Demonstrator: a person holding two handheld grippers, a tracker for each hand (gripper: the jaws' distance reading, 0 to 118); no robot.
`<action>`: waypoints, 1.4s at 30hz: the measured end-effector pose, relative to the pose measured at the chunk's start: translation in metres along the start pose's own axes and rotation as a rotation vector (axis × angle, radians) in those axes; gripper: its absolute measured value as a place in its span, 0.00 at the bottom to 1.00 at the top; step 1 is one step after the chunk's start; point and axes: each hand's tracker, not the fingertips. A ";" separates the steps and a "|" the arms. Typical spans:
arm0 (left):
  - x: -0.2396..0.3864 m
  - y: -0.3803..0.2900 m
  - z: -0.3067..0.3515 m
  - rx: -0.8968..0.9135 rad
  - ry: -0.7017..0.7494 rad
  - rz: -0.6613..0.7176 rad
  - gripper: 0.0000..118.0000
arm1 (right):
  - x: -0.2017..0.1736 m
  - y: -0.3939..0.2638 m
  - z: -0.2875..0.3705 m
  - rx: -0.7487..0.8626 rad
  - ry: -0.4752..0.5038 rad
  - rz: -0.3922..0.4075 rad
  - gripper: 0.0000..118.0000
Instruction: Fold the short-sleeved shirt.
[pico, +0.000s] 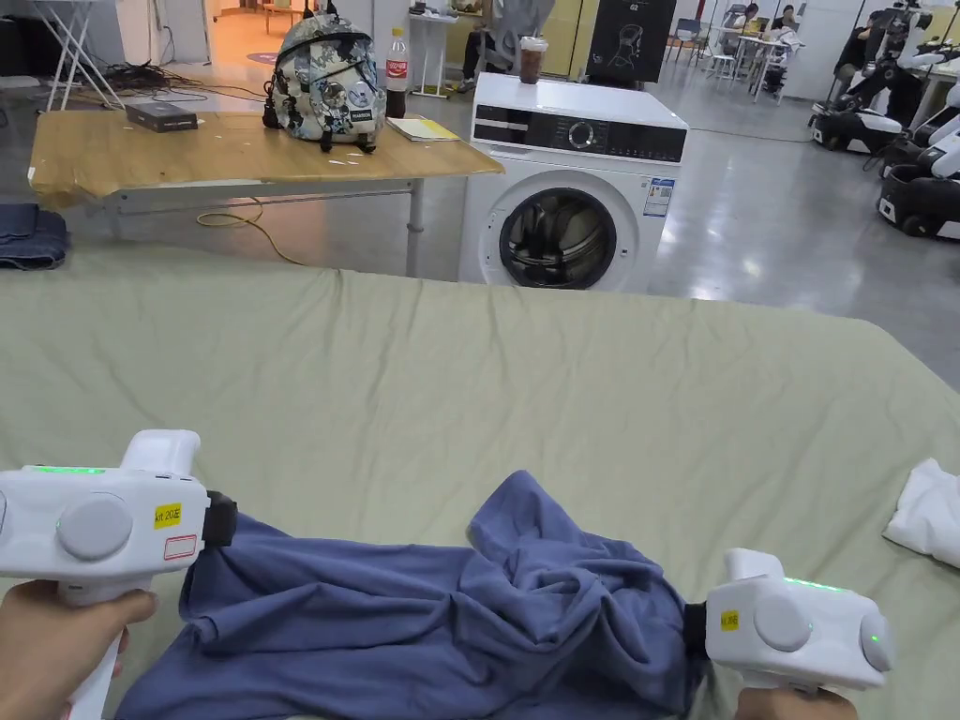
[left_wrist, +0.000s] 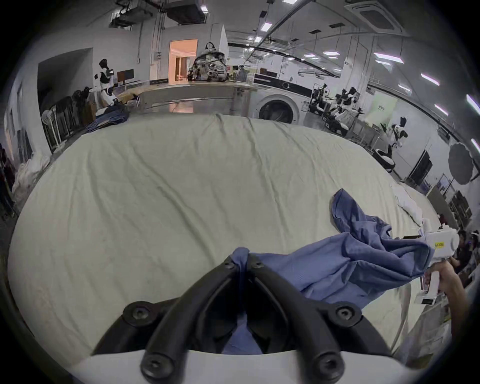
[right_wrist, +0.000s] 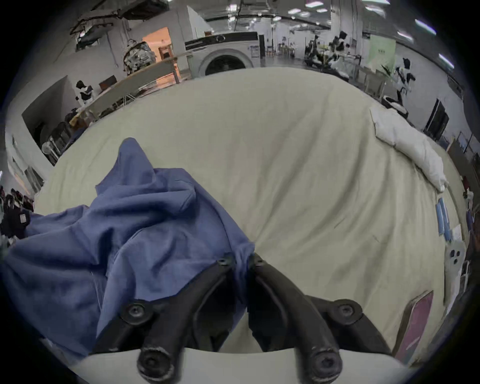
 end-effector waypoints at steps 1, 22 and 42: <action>0.001 0.001 0.002 0.003 0.003 -0.003 0.00 | 0.000 0.001 0.005 0.016 -0.003 0.016 0.04; -0.062 0.120 0.127 0.288 0.164 0.014 0.00 | -0.028 0.096 0.162 0.580 -0.155 0.183 0.04; -0.094 0.249 0.171 0.428 0.273 0.030 0.00 | -0.032 0.260 0.244 0.815 -0.223 0.093 0.04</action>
